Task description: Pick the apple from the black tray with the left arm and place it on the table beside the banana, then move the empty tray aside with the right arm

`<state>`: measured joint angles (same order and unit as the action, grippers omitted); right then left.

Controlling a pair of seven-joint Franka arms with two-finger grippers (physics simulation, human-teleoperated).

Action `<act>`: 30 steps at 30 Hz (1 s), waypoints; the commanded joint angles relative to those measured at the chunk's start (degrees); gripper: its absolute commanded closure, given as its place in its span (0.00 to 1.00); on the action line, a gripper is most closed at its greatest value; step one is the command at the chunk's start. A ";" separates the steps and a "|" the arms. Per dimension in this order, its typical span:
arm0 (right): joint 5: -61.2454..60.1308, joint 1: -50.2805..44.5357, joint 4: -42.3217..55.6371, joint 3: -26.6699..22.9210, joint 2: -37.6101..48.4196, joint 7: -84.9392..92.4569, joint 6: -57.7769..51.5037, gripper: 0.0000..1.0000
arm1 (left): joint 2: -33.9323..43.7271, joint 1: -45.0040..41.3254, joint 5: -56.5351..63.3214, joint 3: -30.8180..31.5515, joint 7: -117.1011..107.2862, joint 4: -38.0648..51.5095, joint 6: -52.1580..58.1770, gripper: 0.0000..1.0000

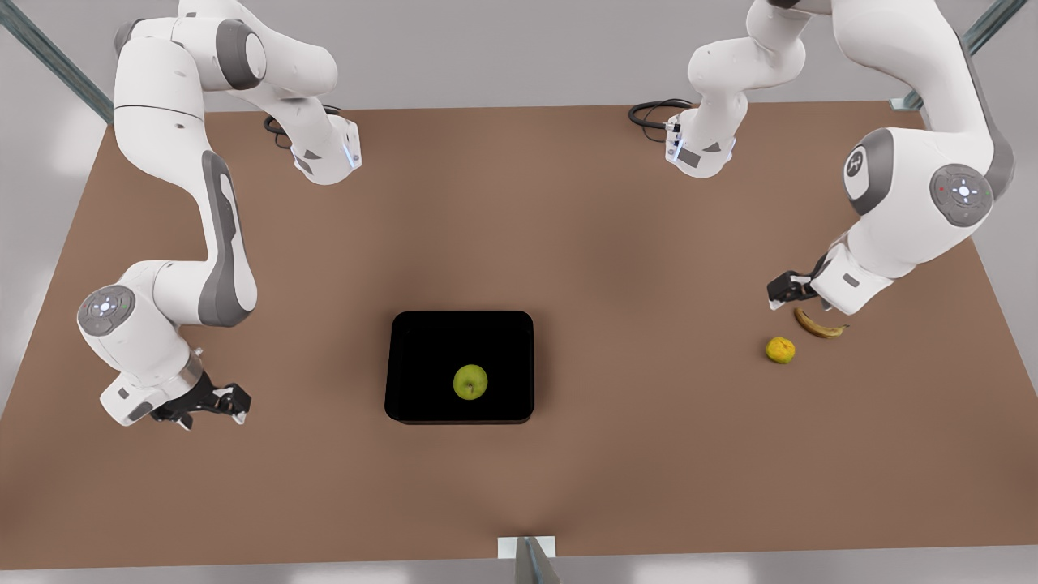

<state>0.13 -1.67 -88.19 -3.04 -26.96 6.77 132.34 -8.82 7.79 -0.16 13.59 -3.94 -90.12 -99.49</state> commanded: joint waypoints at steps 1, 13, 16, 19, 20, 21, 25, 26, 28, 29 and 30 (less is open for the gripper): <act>-0.04 0.00 0.03 -0.03 0.06 2.46 1.61 0.00 | 0.03 0.21 0.07 0.04 1.39 0.03 -2.11 0.00; -0.04 0.18 4.51 -0.03 -4.69 2.55 1.26 0.00 | -11.56 -33.54 5.70 1.36 -38.06 3.81 -6.33 0.00; -0.21 0.00 4.51 0.05 -3.89 2.37 0.03 0.00 | -17.72 -42.77 8.24 1.35 -52.91 4.25 -12.74 0.00; -0.21 0.18 4.51 -0.03 -3.98 2.37 0.03 0.00 | -25.80 -48.13 11.06 1.27 -62.94 10.30 -17.23 0.00; -0.30 0.18 4.51 -0.03 -3.98 2.37 0.03 0.00 | -29.76 -48.66 12.20 1.27 -63.82 15.84 -16.53 0.00; -0.30 0.09 4.51 -0.03 -3.98 2.37 0.03 0.00 | -32.13 -48.66 13.34 1.09 -63.65 19.36 -16.61 0.00; -0.30 0.18 4.43 -0.03 -4.07 2.37 0.03 0.00 | -43.82 -50.60 17.82 0.04 -63.65 34.13 -20.83 0.00; -0.30 0.18 4.43 -0.03 -4.07 2.37 0.03 0.00 | -45.31 -50.86 18.09 -0.75 -64.35 35.00 -23.46 0.00; -0.30 0.18 4.43 -0.03 -4.07 2.37 0.03 0.00 | -51.47 -52.62 18.09 -2.42 -65.58 43.18 -25.14 0.00; -0.30 0.09 4.43 -0.03 -4.07 2.37 0.03 0.00 | -52.44 -52.88 18.18 -2.95 -66.46 43.36 -27.16 0.00; -0.21 0.09 4.43 -0.03 -4.07 2.37 0.03 0.00 | -53.84 -54.11 18.18 -4.53 -66.64 44.32 -27.69 0.00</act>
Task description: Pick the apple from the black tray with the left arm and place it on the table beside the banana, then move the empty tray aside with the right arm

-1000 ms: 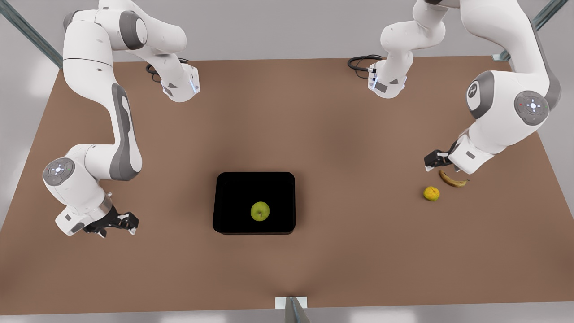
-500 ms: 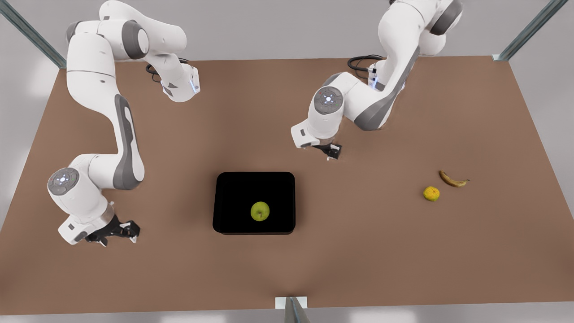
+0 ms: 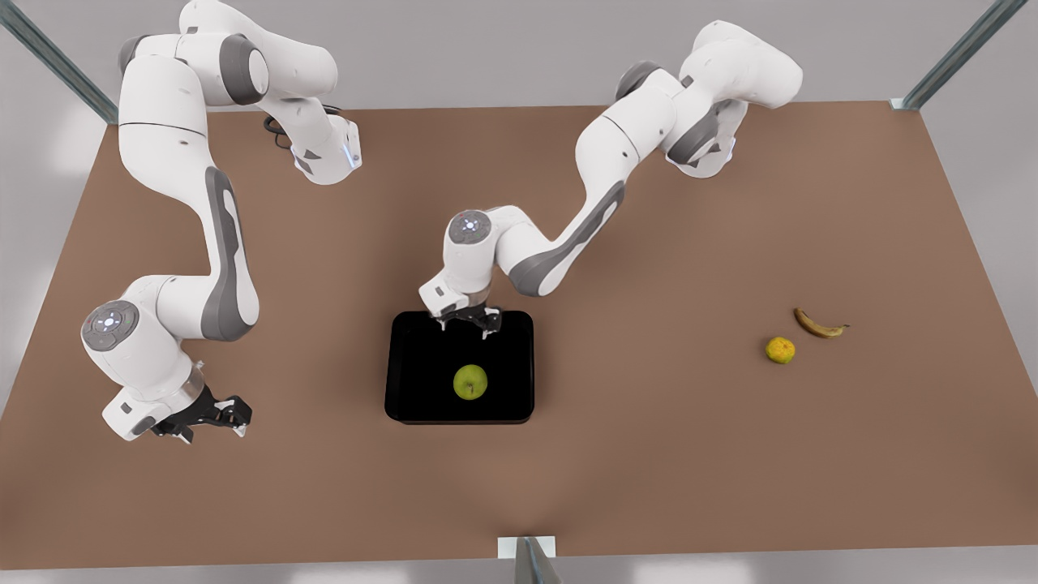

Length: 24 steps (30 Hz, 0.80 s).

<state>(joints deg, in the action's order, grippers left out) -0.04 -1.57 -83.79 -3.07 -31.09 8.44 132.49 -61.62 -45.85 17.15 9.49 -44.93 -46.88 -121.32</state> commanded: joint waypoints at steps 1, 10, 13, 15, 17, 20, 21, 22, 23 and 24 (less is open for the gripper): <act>-0.04 -0.10 0.03 0.00 0.07 0.62 -0.12 0.00 | -1.74 -1.18 0.87 -2.37 -25.74 1.26 -5.86 0.00; -0.04 -0.10 0.03 0.00 0.07 0.62 -0.12 0.00 | -6.75 -1.79 1.04 -5.89 -25.38 3.46 -12.53 0.00; -0.04 -0.10 0.03 0.00 0.07 0.62 -0.12 0.00 | -8.07 -1.70 1.04 -5.98 -25.47 4.43 -15.79 0.00; -0.04 -0.10 0.03 0.00 0.07 0.62 -0.12 0.00 | -8.25 -1.27 1.04 -6.06 -23.80 4.52 -16.49 0.00; -0.04 -0.10 0.03 0.00 0.07 0.62 -0.12 0.00 | -8.42 -0.47 1.04 -6.06 -21.78 4.69 -17.37 0.00; -0.04 -0.10 0.03 0.00 -0.02 0.62 -0.12 0.00 | -8.51 1.20 0.60 -5.54 -18.00 4.69 -17.19 0.00; -0.04 -0.10 0.03 0.00 -0.02 0.62 -0.12 0.00 | -8.51 1.29 0.60 -5.54 -18.00 4.69 -17.19 0.00; -0.04 -0.10 0.03 0.00 0.07 0.62 -0.12 0.00 | -8.51 1.37 0.60 -5.54 -18.00 4.69 -17.28 0.00; -0.04 -0.10 0.03 0.08 -0.02 0.62 -0.12 0.00 | -8.60 1.37 0.60 -5.54 -18.09 4.78 -17.28 0.00; -0.04 -0.10 0.03 0.08 -0.02 0.62 -0.12 0.00 | -8.95 1.37 0.60 -5.54 -18.00 4.78 -17.37 0.00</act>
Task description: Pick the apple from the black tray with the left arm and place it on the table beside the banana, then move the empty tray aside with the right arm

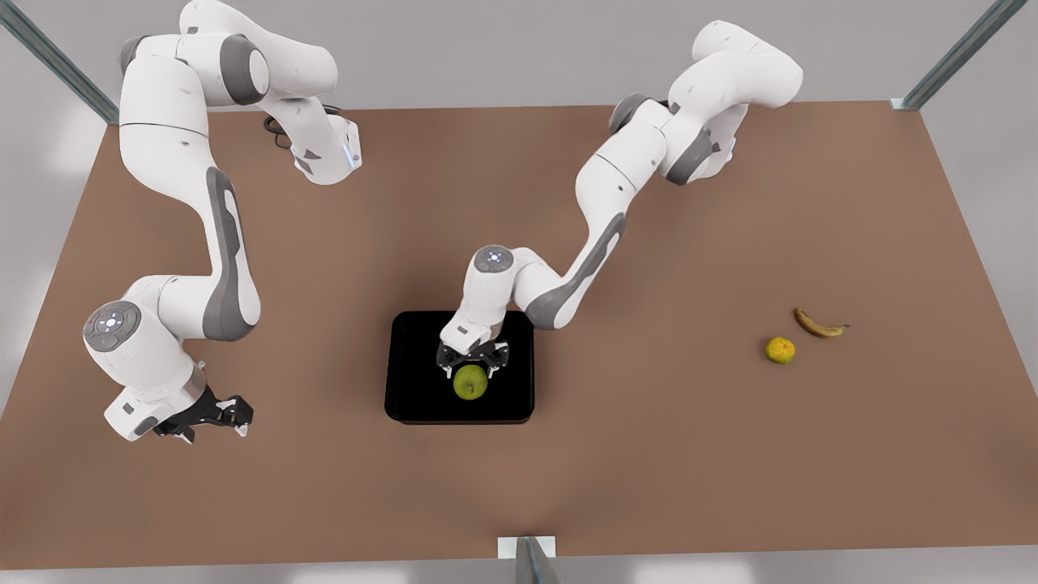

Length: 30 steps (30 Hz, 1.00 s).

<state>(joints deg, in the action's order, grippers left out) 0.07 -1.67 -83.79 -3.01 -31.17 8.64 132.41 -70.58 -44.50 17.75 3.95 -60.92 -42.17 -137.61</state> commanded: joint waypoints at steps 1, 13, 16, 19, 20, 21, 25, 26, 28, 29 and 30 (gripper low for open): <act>-0.16 0.00 0.03 0.02 0.06 0.41 -0.04 0.00 | -0.26 0.03 0.00 0.01 -1.49 -0.01 -1.00 0.00; 0.02 0.00 0.03 -0.07 0.06 0.41 0.04 0.00 | -2.99 0.03 0.18 -0.52 -0.08 0.07 -5.30 0.00; 0.02 0.00 0.03 -0.07 0.06 0.41 0.05 0.00 | -3.51 0.03 0.26 -0.43 -0.52 0.25 -7.15 0.00; 0.02 0.00 0.03 0.02 0.06 0.41 0.05 0.00 | -4.22 0.03 0.26 -0.52 -0.43 0.34 -8.38 0.00; 0.02 0.00 0.03 -0.07 0.06 0.41 0.05 0.00 | -4.31 0.03 0.26 -0.52 -0.34 0.34 -8.55 0.00; 0.02 0.00 0.03 -0.07 0.06 0.41 0.05 0.00 | -4.57 0.03 0.26 -1.31 -0.25 0.34 -9.08 0.00; 0.02 0.00 0.03 0.02 0.06 0.41 0.05 0.00 | -5.10 0.03 0.26 -1.58 -0.34 0.34 -10.05 0.00; 0.02 0.00 0.03 0.02 0.06 0.41 0.05 0.00 | -5.18 0.03 0.26 -1.58 -0.43 0.34 -10.14 0.00; 0.02 0.00 0.03 -0.07 0.06 0.41 0.05 0.00 | -5.36 -0.06 0.26 -1.66 -0.52 0.34 -10.14 0.00; 0.02 0.00 0.03 0.02 0.06 0.41 0.05 0.00 | -5.36 -0.06 0.26 -1.66 -0.52 0.34 -10.14 0.00; 0.02 0.00 0.03 0.02 -0.03 0.41 0.05 0.00 | -5.36 -0.06 0.26 -1.66 -0.52 0.34 -10.14 0.02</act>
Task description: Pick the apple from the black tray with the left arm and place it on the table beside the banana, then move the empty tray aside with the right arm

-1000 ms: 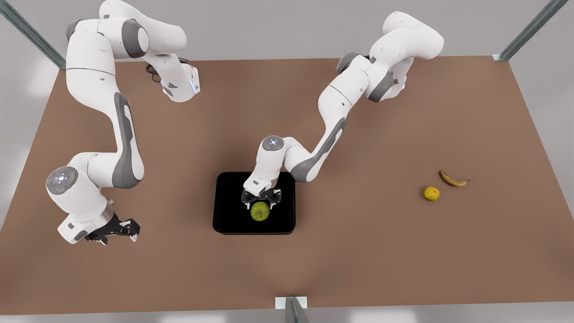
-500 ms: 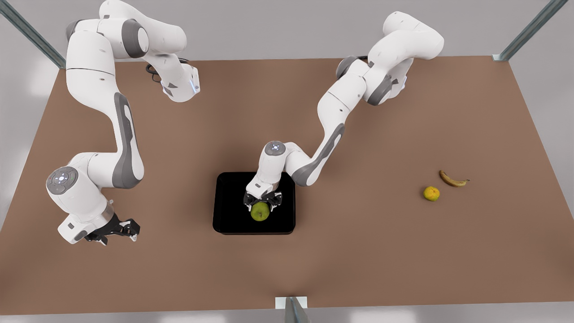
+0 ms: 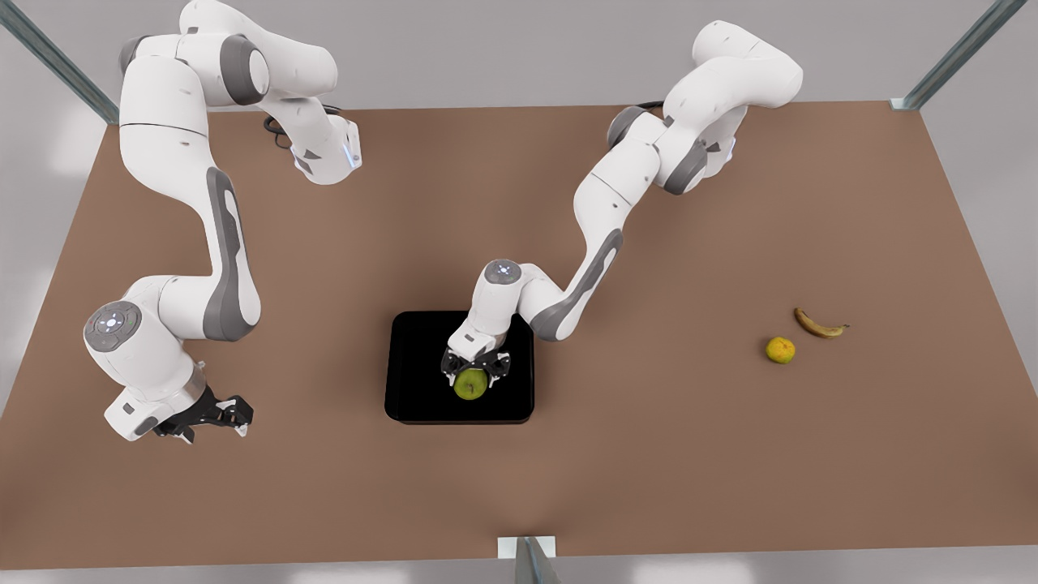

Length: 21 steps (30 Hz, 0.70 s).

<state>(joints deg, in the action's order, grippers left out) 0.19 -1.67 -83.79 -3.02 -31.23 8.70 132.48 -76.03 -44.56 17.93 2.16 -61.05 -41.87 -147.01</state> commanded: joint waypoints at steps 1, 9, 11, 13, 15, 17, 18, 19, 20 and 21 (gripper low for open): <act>-0.10 0.00 0.03 -0.06 0.12 0.35 -0.03 0.00 | 0.09 -0.09 0.08 -0.31 -0.39 0.04 -0.65 0.08; -0.10 0.00 0.03 0.03 0.03 0.35 -0.03 0.00 | 4.92 2.11 -4.66 3.38 6.46 -0.14 9.45 0.15; -0.10 0.00 0.03 0.03 0.03 0.35 -0.03 0.00 | 7.73 4.04 -5.45 6.88 10.67 -0.14 17.26 0.14; -0.10 0.00 0.03 -0.06 0.03 0.35 -0.03 0.00 | 10.99 7.20 -5.45 11.11 16.39 -0.23 26.76 0.14; -0.10 0.00 -0.05 0.03 0.03 0.35 -0.12 0.00 | 14.24 12.03 -5.37 16.73 22.71 -0.31 36.69 0.14; -0.10 -0.09 -0.41 0.20 1.43 0.44 -4.33 0.00 | 16.88 18.02 -5.37 21.31 31.42 -0.40 45.93 0.14; -0.10 -0.35 -0.41 0.38 3.45 0.35 -9.07 0.00 | 17.58 20.47 -5.45 22.89 34.41 -0.40 48.48 0.14; -0.10 -1.06 -0.41 0.38 6.62 0.44 -15.92 0.00 | 18.37 24.08 -5.37 24.82 38.89 -0.40 51.73 0.14; -0.10 -1.58 -0.49 0.38 9.26 0.53 -21.47 0.00 | 19.08 27.33 -5.37 25.35 44.34 -0.32 55.07 0.14; -0.10 -2.29 -0.76 0.38 11.98 0.44 -26.21 0.00 | 19.25 30.32 -5.37 25.79 48.64 -0.40 57.18 0.15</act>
<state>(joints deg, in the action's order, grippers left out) 0.16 -3.70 -84.55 -2.58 -20.57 8.74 121.11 -57.28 -16.09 12.63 27.27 -45.89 -42.27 -106.70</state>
